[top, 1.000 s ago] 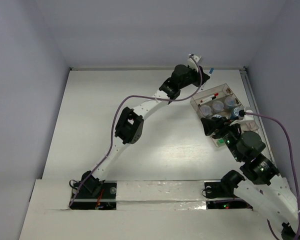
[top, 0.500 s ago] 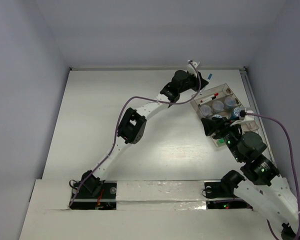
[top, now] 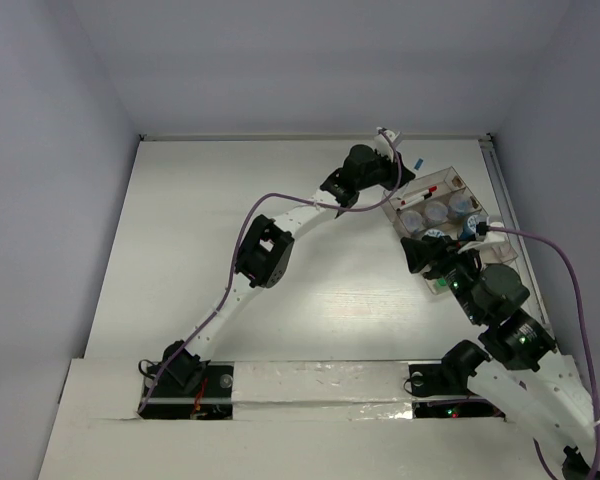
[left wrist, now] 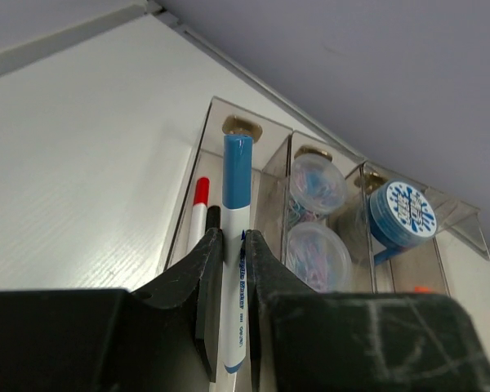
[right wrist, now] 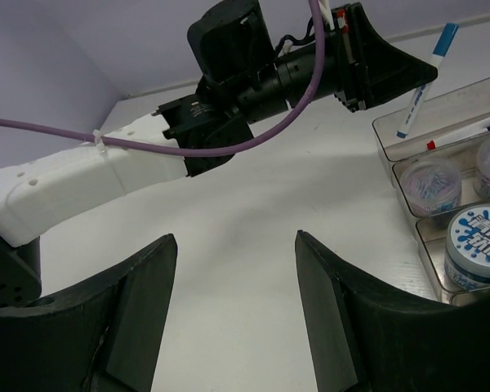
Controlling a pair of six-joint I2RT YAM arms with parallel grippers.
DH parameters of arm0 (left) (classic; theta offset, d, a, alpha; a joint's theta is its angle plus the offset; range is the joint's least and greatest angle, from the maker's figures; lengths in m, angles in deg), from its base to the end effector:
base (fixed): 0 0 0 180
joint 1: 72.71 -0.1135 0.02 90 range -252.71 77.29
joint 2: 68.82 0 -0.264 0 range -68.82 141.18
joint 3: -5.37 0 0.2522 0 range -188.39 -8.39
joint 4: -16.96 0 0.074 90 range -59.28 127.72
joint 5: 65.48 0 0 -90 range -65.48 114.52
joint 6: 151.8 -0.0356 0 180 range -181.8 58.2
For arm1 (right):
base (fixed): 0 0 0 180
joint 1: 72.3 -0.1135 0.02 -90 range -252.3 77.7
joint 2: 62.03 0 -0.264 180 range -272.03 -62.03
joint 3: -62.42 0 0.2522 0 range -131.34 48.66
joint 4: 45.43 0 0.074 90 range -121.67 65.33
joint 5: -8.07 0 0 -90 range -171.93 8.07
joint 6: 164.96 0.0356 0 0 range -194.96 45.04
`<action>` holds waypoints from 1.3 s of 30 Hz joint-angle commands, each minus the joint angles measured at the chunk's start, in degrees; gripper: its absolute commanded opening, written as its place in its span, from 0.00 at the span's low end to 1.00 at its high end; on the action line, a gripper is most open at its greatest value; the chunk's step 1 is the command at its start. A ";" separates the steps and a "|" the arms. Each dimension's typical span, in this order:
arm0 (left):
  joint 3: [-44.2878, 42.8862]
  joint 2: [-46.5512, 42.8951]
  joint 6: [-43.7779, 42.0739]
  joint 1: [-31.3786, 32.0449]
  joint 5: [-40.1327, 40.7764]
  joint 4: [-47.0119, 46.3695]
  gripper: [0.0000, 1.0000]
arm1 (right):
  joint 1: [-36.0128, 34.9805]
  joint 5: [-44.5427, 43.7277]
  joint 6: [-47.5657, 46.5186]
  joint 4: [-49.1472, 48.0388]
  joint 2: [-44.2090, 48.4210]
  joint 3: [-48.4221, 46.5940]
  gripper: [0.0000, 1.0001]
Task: Sort the stationery into containers
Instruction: Place the pen in the storage box, then reset both arms
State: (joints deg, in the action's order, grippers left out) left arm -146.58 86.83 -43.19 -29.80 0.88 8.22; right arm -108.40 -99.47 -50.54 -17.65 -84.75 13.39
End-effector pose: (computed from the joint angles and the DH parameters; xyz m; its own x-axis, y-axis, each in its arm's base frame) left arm 0.4432 -0.4315 0.2154 -0.2314 -0.1840 -0.9553 0.8889 0.3591 -0.2845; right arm 0.0956 0.0564 0.3245 -0.1505 0.3781 -0.9134 -0.2813 0.8694 0.4062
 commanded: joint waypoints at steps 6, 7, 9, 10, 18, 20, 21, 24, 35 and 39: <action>1.17 -0.88 -0.15 -0.46 -2.91 0.26 0.12 | -0.47 0.93 0.10 -3.03 0.75 0.29 0.65; 1.26 -1.05 -0.24 -0.46 -3.08 0.44 0.14 | -0.47 0.93 0.10 -2.95 0.66 0.29 0.66; 1.95 -1.75 -0.59 -0.46 -3.43 0.53 0.23 | -0.47 0.84 0.01 -2.95 0.57 0.37 0.66; 2.31 -2.19 -0.85 -0.46 -3.35 0.53 0.26 | -0.47 0.84 0.01 -2.95 0.40 0.37 0.66; 4.42 -6.85 -3.05 -0.46 -2.82 1.41 0.71 | -0.47 0.84 0.36 -3.03 -0.22 -0.15 0.66; 4.51 -8.86 -3.32 -0.46 -2.55 1.58 0.82 | -0.47 0.75 0.19 -2.95 -0.39 -0.50 0.66; 4.51 -9.75 -3.49 -0.46 -2.64 1.58 0.99 | -0.47 0.75 0.10 -2.86 -0.31 -1.03 0.66; 5.47 -14.75 -4.46 -0.46 -2.20 1.58 0.99 | -0.47 -0.21 -0.60 -1.90 -0.22 -2.08 0.66; 22.07 -46.54 -8.68 -0.99 10.97 5.09 0.99 | -0.47 -1.88 -2.28 0.22 1.72 -7.97 0.70; 37.14 -60.09 -5.88 -1.52 22.55 9.84 0.99 | -0.47 -0.66 -1.93 -0.48 0.22 -7.89 1.00</action>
State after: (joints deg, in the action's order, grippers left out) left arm -118.91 34.94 -50.36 -30.78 13.78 15.04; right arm -108.40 -100.36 -51.87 -17.14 -83.22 7.21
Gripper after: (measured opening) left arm 0.989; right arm 0.993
